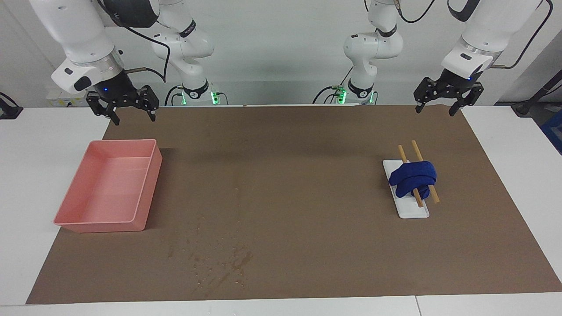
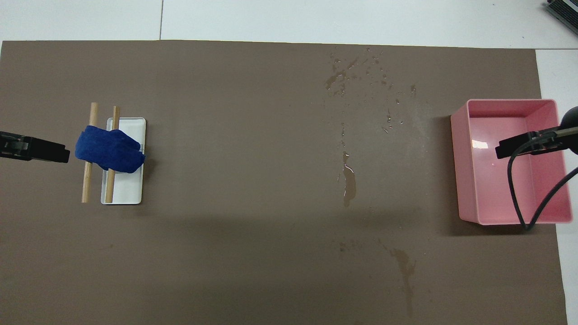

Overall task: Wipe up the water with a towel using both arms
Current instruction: 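Move the left gripper to the blue cloth on the white tray, then grasp the blue cloth with the left gripper and lift it, then carry the cloth toward the middle while the right gripper approaches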

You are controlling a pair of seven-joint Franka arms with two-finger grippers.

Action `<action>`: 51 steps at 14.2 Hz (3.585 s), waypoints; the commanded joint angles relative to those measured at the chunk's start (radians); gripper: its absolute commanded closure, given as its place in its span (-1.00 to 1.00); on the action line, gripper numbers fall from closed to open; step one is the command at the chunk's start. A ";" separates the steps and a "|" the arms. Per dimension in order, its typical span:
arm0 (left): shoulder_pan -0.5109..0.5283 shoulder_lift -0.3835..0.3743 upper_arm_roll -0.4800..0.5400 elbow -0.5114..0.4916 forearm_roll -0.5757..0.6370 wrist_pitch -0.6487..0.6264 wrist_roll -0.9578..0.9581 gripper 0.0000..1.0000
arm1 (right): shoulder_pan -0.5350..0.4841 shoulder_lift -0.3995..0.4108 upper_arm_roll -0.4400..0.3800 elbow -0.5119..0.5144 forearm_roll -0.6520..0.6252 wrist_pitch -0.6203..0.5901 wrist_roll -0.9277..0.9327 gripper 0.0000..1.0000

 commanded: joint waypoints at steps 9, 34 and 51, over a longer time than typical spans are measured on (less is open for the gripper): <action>0.046 -0.010 -0.001 -0.199 0.002 0.345 -0.005 -1.00 | -0.007 -0.019 0.001 -0.010 0.008 0.004 0.015 -1.00; 0.095 0.058 -0.001 -0.508 0.058 0.829 -0.046 1.00 | 0.010 -0.087 0.013 -0.157 0.203 0.076 0.368 -1.00; -0.064 0.027 -0.184 -0.164 -0.685 0.417 -1.540 1.00 | 0.010 -0.087 0.013 -0.155 0.254 0.073 0.399 -1.00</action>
